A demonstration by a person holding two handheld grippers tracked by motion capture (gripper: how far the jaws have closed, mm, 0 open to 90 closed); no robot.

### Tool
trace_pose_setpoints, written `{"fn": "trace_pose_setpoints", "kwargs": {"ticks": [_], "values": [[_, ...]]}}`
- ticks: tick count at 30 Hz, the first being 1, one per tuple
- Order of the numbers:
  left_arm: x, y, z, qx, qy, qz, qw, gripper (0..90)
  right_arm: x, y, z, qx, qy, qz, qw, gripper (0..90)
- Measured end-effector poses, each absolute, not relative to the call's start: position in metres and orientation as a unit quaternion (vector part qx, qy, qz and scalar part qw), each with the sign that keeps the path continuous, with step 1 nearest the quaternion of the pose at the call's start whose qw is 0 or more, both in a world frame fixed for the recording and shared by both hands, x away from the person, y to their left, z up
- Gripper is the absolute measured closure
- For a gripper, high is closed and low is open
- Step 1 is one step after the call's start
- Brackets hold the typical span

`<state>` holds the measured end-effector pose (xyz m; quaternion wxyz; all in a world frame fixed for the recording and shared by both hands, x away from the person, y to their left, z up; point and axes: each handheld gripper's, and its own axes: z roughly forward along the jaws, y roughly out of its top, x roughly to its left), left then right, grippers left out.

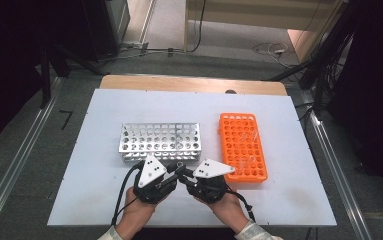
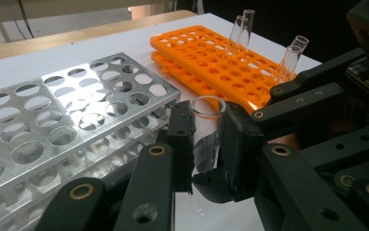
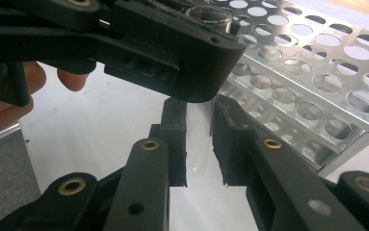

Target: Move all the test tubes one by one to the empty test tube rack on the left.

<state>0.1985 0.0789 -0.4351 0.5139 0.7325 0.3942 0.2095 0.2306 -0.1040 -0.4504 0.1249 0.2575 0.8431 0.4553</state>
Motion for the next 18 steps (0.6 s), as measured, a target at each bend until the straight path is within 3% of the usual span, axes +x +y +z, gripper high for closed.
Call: {"fn": "trace_pose_setpoints", "kwargs": {"ticks": [4, 6, 9, 10, 18], "values": [[0.199, 0.080, -0.434, 0.730, 0.396, 0.209, 0.516, 75.1, 0.231, -0.105, -0.450, 0.257, 0.842, 0.458, 0.124, 66.3], [0.200, 0.082, -0.432, 0.729, 0.398, 0.210, 0.515, 75.1, 0.231, -0.105, -0.450, 0.251, 0.843, 0.460, 0.120, 55.7], [0.203, 0.088, -0.428, 0.724, 0.403, 0.212, 0.518, 75.1, 0.231, -0.106, -0.451, 0.252, 0.844, 0.458, 0.121, 51.5], [0.203, 0.090, -0.427, 0.721, 0.406, 0.214, 0.519, 75.1, 0.231, -0.107, -0.452, 0.255, 0.843, 0.457, 0.120, 46.3], [0.210, 0.108, -0.420, 0.706, 0.426, 0.223, 0.520, 75.1, 0.232, -0.111, -0.453, 0.265, 0.842, 0.454, 0.120, 41.2]]}}
